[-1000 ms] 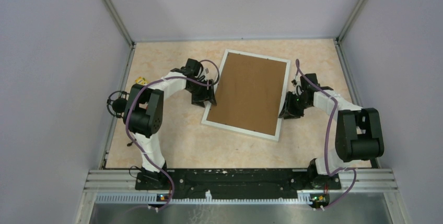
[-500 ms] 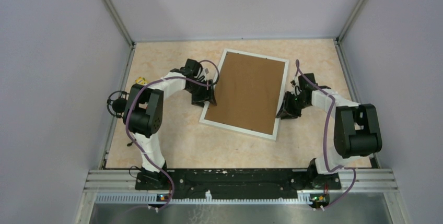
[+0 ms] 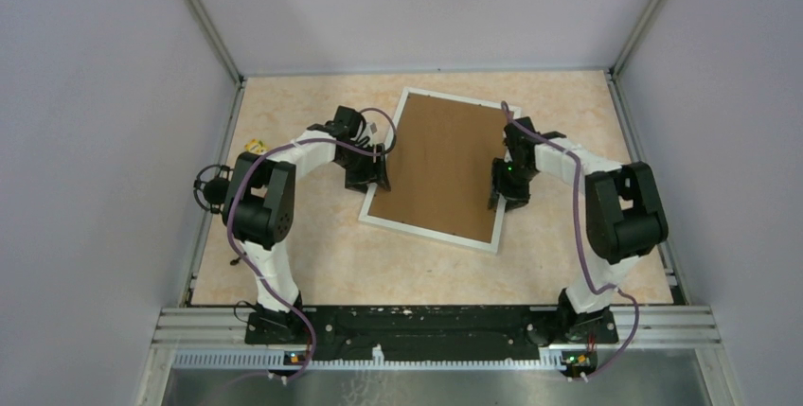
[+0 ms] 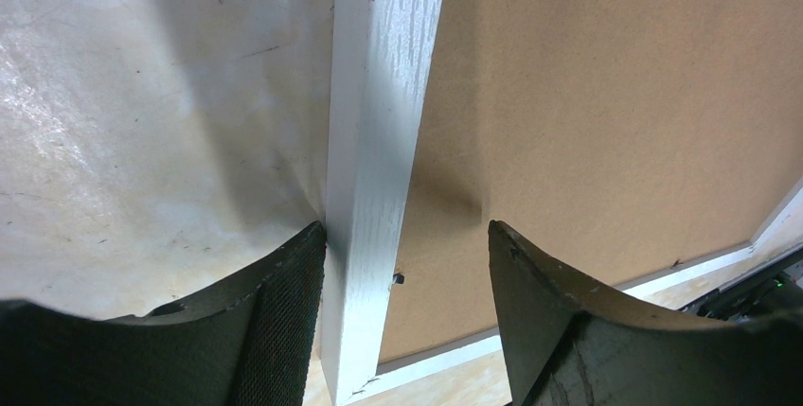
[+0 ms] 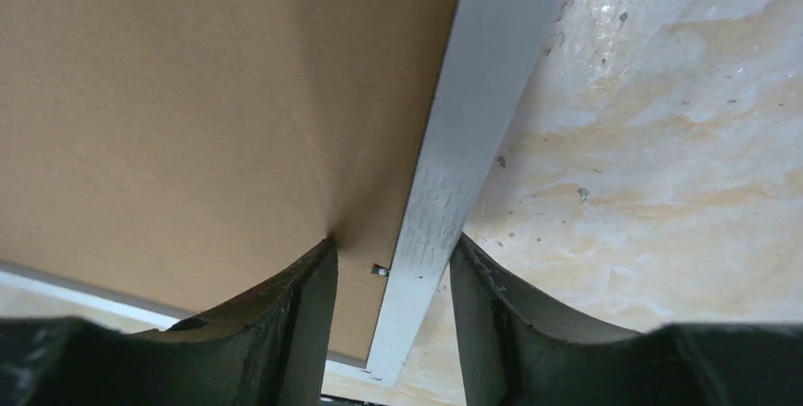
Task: Put the photo into the frame
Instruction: Install the photo frame at the center of the board.
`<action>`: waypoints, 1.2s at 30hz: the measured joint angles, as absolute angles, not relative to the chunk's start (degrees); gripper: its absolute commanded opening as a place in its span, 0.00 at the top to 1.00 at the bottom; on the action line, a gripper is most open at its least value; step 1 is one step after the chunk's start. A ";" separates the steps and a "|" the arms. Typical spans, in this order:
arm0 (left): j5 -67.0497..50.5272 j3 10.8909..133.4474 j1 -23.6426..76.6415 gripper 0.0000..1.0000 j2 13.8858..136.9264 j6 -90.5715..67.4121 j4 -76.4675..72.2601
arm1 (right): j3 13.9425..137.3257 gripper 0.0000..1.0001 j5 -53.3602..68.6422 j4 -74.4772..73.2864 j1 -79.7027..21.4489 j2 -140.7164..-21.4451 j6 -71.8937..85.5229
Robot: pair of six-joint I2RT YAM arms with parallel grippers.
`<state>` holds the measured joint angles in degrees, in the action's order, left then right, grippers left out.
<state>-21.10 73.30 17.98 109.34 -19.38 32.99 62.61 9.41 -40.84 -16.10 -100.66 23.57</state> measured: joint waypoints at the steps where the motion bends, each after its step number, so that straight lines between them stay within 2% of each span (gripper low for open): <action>1: -21.10 73.30 18.00 0.33 109.36 -19.35 32.99 | 64.16 0.48 7.60 -42.15 -17.50 -101.51 23.68; 4: -21.10 73.30 17.98 0.33 109.36 -19.33 33.01 | 67.59 0.41 2.31 -45.47 -20.18 -103.15 24.01; 7: -21.04 73.30 18.00 0.32 109.34 -19.33 33.01 | 68.27 0.39 1.39 -45.74 -21.76 -102.61 23.99; 11: -20.97 73.32 18.00 0.32 109.34 -19.33 33.01 | 65.63 0.39 5.48 -42.70 -18.83 -100.07 23.53; 19: -20.99 73.32 17.98 0.32 109.34 -19.33 33.04 | 68.14 0.65 15.92 -38.33 -1.89 -99.00 21.56; 21: -20.99 73.32 17.98 0.32 109.34 -19.35 33.04 | 69.73 0.68 17.19 -38.04 0.43 -99.59 20.99; 26: -21.02 73.32 17.98 0.32 109.34 -19.33 33.04 | 74.78 0.68 20.60 -35.81 0.36 -104.97 19.94; 36: -21.08 73.32 17.98 0.32 109.34 -19.33 33.04 | 74.98 0.73 23.88 -33.34 0.16 -110.45 19.55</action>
<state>-21.08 73.32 17.98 109.34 -19.33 33.04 74.98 23.88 -33.34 0.16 -110.45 19.55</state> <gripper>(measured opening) 0.678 0.279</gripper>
